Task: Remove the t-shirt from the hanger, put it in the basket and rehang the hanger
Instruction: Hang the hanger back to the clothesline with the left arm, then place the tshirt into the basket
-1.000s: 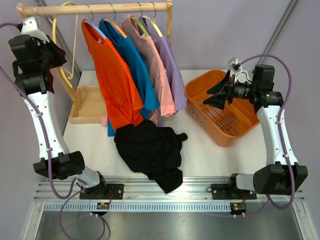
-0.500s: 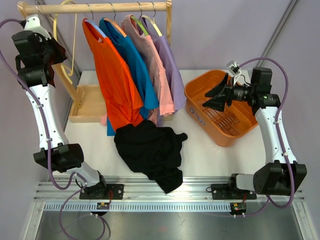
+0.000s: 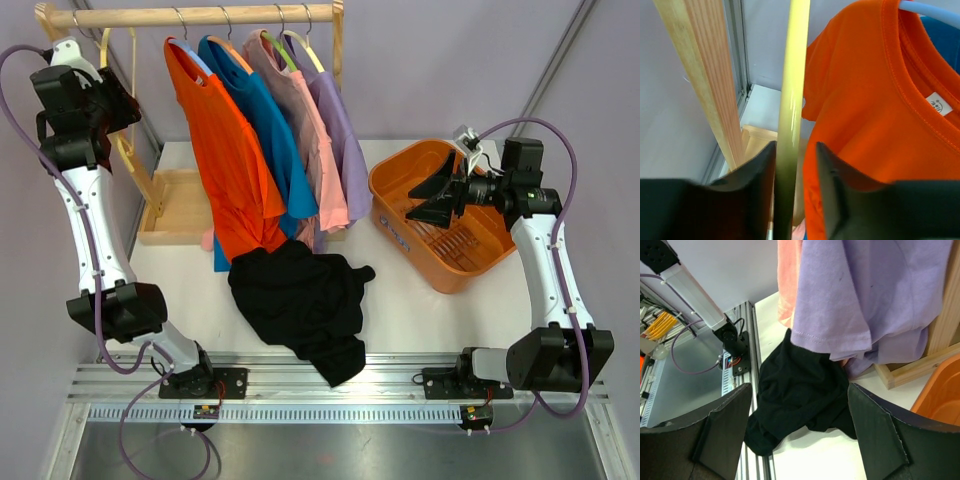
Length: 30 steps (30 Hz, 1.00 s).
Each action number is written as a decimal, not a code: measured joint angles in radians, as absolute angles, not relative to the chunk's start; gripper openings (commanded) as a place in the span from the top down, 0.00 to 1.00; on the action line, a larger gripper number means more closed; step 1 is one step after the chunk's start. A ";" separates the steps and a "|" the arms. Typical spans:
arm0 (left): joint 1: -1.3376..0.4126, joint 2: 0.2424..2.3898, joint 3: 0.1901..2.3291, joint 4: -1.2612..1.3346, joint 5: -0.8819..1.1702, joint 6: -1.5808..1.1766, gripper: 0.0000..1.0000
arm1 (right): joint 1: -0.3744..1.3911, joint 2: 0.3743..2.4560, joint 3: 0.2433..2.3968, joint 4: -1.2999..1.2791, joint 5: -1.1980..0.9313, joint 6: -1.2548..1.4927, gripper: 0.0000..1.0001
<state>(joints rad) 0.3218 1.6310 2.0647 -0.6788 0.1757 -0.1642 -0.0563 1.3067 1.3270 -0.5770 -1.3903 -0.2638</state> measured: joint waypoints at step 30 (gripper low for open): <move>0.326 0.620 1.336 -0.832 0.065 -0.350 0.01 | 0.991 1.380 1.010 -0.567 -0.398 -0.662 0.01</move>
<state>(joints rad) 0.3260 0.6201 1.3361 -0.8318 0.0650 -0.3500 0.9913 1.3796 1.0100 -0.5674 -0.3977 -0.6617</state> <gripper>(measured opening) 0.985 0.990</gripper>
